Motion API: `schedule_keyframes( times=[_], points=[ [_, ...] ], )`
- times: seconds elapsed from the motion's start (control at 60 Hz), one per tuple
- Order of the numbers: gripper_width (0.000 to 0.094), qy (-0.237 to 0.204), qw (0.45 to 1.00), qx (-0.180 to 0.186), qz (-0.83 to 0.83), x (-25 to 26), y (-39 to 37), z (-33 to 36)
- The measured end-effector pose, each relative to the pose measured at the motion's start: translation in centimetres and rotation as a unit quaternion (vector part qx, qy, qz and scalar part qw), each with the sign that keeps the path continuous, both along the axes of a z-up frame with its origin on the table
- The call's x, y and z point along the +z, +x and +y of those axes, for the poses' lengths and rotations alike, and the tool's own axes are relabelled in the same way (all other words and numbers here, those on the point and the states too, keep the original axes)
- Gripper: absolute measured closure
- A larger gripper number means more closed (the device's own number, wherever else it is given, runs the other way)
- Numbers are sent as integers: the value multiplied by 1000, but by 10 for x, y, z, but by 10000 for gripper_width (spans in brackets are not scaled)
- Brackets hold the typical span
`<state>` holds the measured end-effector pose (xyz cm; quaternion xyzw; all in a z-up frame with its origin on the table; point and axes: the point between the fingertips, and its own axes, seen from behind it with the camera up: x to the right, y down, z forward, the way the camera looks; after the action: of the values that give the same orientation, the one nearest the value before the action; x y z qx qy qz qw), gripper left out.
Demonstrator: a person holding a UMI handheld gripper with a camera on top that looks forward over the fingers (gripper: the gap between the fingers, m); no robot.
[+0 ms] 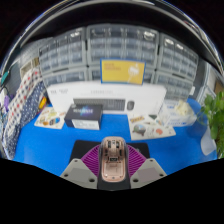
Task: Arrange mouse
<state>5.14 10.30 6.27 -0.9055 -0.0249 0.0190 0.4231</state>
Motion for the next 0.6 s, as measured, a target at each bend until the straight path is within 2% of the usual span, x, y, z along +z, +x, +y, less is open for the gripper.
schedule_keyframes(
  times=[0.1,0.217,0.317,0.6],
  points=[
    [612,-38,999,-2,3,-43,0,-11],
    [608,-60,998,-10,5,-77,-1,-21],
    [607,-37,999,-13,10,-74,-1,-17],
    [488,-48,999,-21,10,-75,0,-17]
  ],
)
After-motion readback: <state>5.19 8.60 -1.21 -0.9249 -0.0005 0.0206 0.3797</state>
